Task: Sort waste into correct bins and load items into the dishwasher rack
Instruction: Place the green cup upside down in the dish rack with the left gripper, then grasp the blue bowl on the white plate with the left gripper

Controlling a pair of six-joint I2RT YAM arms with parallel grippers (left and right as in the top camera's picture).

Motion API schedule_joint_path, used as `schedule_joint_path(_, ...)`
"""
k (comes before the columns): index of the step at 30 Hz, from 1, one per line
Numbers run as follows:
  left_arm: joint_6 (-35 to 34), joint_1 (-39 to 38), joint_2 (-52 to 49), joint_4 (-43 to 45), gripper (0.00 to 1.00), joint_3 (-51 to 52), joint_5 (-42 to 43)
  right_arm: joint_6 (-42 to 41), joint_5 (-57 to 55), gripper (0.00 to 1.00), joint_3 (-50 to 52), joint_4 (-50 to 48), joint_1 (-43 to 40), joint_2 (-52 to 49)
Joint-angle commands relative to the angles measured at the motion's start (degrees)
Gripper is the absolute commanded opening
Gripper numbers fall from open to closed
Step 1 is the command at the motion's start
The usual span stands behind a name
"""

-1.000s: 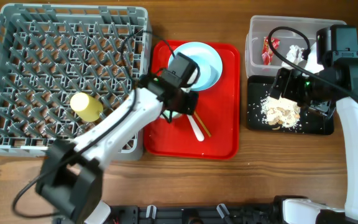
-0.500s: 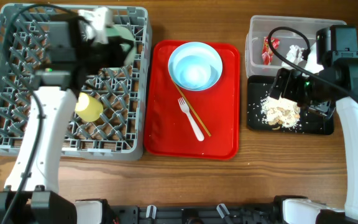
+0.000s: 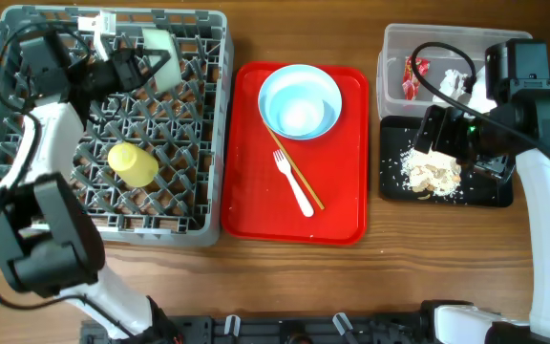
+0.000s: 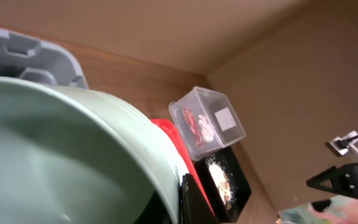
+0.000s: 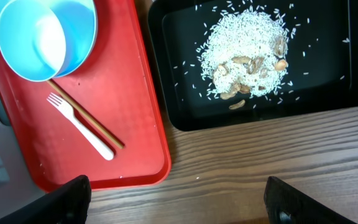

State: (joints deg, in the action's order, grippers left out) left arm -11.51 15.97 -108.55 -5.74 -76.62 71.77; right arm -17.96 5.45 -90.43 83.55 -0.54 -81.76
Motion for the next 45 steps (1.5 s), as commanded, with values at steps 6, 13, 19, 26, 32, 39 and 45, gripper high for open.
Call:
schedule_joint_path(6, -4.42, 5.97, -7.17, 3.26, 0.04, -0.81, 4.07, -0.11, -1.14, 0.9, 0.09, 0.39, 0.17, -0.2)
schedule_joint_path(13, -4.42, 12.94, -7.3, -1.64, 0.97, -0.81, 4.07, -0.15, -0.96, 0.9, 0.09, 0.33, 0.17, -0.2)
schedule_joint_path(19, -4.37, 20.15, -6.29, -7.91, 1.0, -0.81, -0.13, -0.09, -0.96, 0.9, 0.09, 0.33, 0.17, -0.2)
schedule_joint_path(26, -4.35, 21.75, 1.16, -10.67, 1.0, -0.81, -4.17, -0.04, -0.98, 0.9, 0.09, -0.02, 0.17, -0.2)
schedule_joint_path(32, -4.39, 11.13, 13.86, -17.18, 1.0, -0.81, -21.09, -0.24, -1.01, 0.9, 0.09, -0.13, 0.13, -0.2)
schedule_joint_path(39, -5.68, -16.87, 16.46, -29.18, 1.0, -12.5, -47.76, 0.0, -0.96, 1.0, -1.62, -0.09, -6.01, 0.02)
schedule_joint_path(45, -1.73, -34.77, 11.52, -26.51, 1.0, -16.02, -63.78, -0.04, -0.96, 1.0, -1.66, -0.11, -9.33, 0.24)
